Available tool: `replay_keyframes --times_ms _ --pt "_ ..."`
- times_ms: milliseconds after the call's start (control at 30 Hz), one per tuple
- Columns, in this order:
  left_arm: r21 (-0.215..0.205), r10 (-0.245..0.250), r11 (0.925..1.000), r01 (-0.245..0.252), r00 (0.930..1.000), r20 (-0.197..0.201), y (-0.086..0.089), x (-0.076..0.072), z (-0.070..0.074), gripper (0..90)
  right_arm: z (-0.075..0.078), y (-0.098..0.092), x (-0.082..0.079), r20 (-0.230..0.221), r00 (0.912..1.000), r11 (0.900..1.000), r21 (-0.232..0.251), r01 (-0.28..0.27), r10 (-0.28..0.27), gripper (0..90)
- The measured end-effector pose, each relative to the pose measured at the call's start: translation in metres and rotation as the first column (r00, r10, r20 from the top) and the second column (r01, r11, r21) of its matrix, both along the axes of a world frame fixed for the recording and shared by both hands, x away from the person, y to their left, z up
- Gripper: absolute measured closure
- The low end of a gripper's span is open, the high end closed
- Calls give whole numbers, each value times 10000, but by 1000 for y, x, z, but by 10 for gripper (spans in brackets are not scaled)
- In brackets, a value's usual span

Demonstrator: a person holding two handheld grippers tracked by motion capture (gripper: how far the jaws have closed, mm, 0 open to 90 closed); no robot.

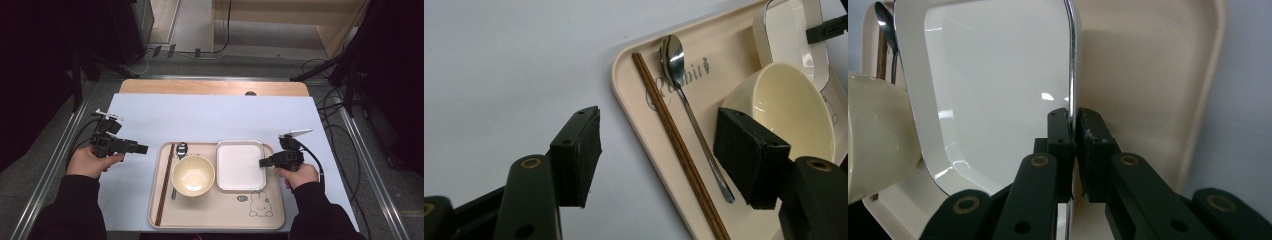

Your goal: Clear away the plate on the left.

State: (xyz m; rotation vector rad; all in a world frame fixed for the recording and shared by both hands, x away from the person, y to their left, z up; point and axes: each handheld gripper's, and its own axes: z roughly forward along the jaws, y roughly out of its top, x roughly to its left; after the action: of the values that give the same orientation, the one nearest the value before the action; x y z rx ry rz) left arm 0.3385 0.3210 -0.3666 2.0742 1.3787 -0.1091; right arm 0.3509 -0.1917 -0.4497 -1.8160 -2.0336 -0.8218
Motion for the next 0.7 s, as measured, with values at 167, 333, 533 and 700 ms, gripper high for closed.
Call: replay_keyframes --times_ms 167,333,533,700 --pt "-20 33 10000 -33 10000 -20 0 -1 -3 364 -3 -2 -6 -71 10000 10000 56 -21 21 852" --pt "17 -15 10000 15 10000 -60 1 -2 -6 364 -5 -2 -9 -59 10000 9999 -129 -40 39 839" --pt "18 36 10000 -36 10000 -55 3 -3 -7 364 -4 -4 -13 80 9999 9999 2 -147 147 816" --pt "10 26 10000 -26 10000 42 4 -6 -9 364 4 -5 -19 1117 9920 9983 -124 -570 580 716"
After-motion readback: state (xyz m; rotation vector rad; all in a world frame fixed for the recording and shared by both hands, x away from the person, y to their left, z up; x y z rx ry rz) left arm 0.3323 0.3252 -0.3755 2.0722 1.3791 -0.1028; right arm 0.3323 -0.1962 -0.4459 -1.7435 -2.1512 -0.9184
